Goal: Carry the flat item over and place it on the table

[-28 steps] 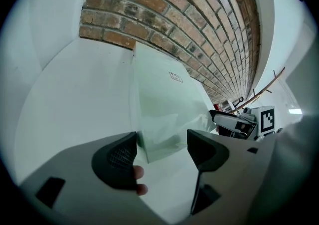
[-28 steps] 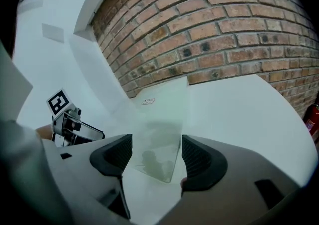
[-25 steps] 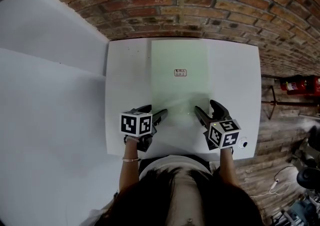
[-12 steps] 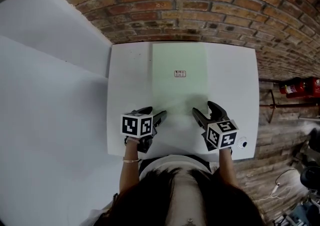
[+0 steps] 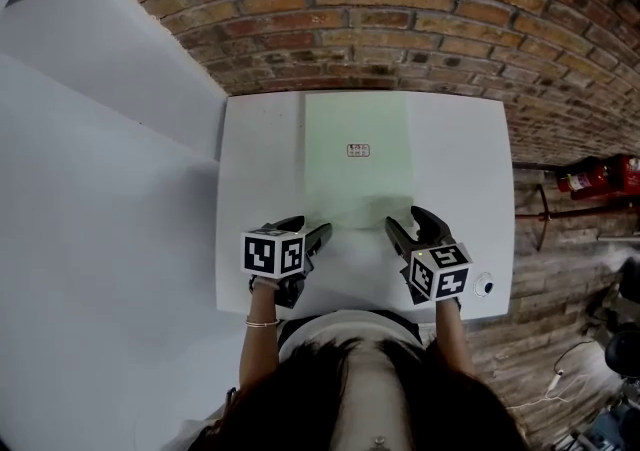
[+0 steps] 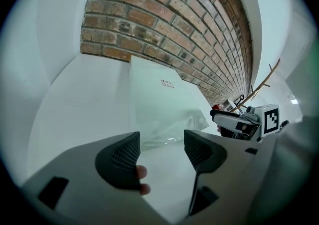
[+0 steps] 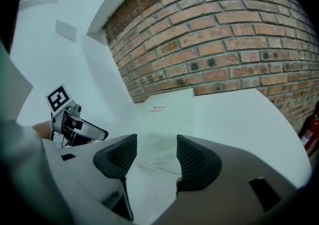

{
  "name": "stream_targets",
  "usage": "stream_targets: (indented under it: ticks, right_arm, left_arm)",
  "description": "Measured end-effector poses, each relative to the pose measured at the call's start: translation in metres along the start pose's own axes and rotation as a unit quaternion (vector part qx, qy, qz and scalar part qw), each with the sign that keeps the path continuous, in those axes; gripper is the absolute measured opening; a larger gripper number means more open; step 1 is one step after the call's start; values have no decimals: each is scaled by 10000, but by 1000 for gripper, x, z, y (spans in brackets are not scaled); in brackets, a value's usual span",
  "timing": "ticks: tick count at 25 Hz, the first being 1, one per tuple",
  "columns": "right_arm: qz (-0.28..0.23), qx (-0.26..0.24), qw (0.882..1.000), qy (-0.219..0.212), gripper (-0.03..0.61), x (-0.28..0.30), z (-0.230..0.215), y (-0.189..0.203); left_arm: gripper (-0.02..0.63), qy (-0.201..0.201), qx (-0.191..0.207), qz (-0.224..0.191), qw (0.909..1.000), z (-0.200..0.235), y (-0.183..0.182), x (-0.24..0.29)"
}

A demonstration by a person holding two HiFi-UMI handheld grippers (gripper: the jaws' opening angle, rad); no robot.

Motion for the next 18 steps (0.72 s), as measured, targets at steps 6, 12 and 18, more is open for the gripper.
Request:
stream_targets:
  ticks: [6, 12, 18]
  right_arm:
    - [-125, -34, 9999, 91, 242, -8, -1, -4]
    - [-227, -93, 9997, 62, 232, -16, 6, -7]
    - [-335, -151, 9993, 72, 213, -25, 8, -12]
  left_arm:
    - [274, 29, 73, -145, 9999, -6, -1, -7]
    - [259, -3, 176, -332, 9993, -11, -4, -16]
    - [238, -8, 249, -529, 9983, -19, -4, -25]
Point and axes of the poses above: the fingertips, and each gripper's own axes: x forward along the fingers, z to its left, y out of its underside, the point moved 1 cm from there along -x, backward along the fingers, and after that the axes turned 12 degrees about -z, right-handed, at the moved point
